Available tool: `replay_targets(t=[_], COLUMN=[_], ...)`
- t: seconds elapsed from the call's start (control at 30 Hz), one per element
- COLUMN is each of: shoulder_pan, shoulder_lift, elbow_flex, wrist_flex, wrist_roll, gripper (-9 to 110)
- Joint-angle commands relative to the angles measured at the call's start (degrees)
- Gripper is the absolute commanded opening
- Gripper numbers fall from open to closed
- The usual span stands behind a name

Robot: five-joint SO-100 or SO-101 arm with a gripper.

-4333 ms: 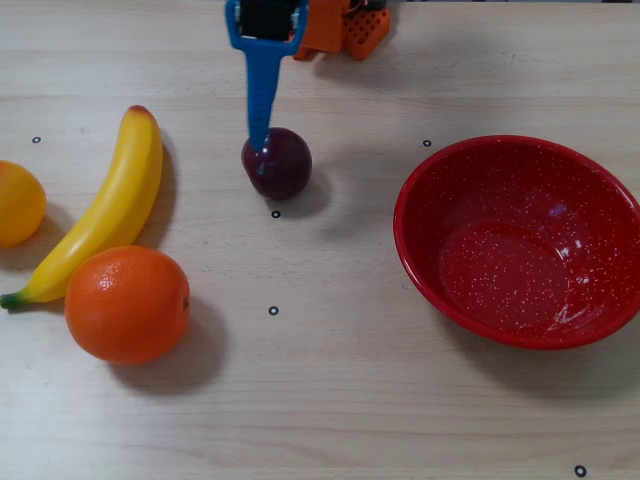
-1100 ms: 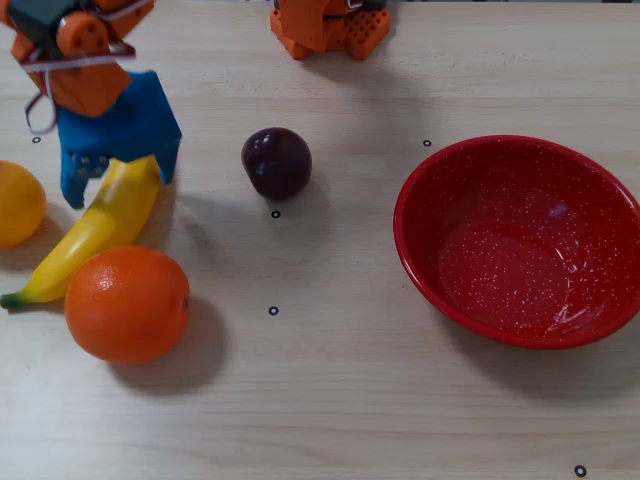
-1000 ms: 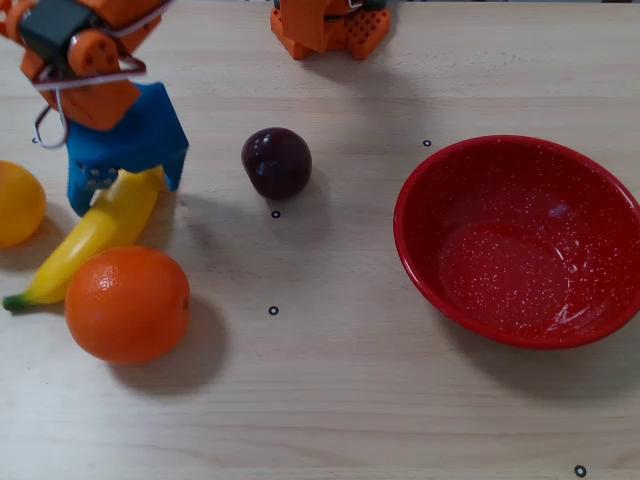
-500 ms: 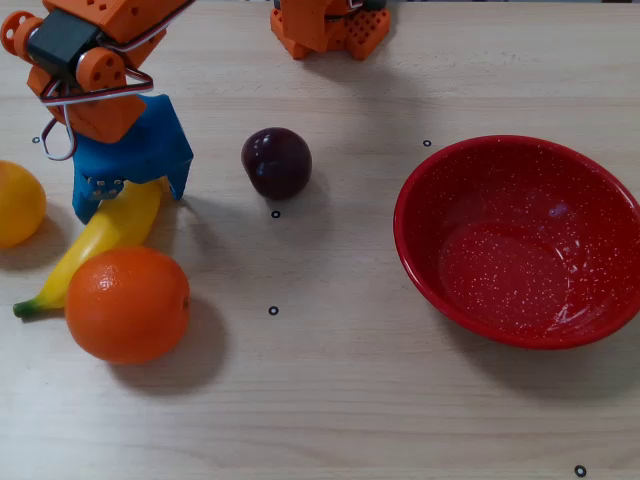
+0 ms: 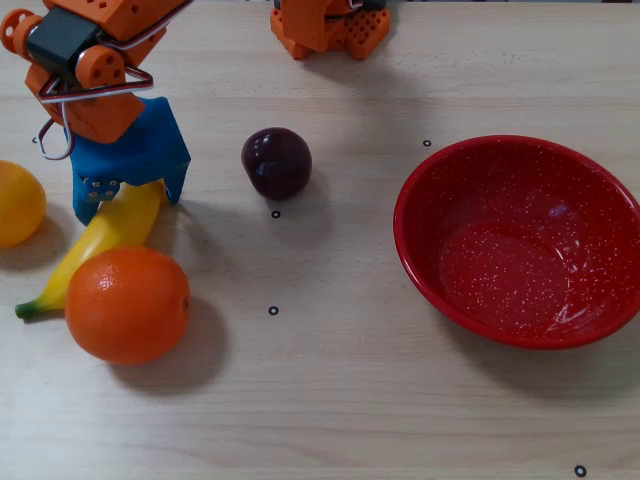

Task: Put banana in the red bowl.

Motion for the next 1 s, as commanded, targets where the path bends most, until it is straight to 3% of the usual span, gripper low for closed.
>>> replay_targets(t=[0.0,0.47,0.97], shoulder_pan=[-0.7,2.9,3.87], shoulder_lift=[2.9,3.08,4.04], elbow_flex=[-2.81,-3.78,-5.27], wrist_flex=[-1.14,-2.46,-0.53], wrist_roll=[1.14,1.23,-7.03], gripper=[27,0,0])
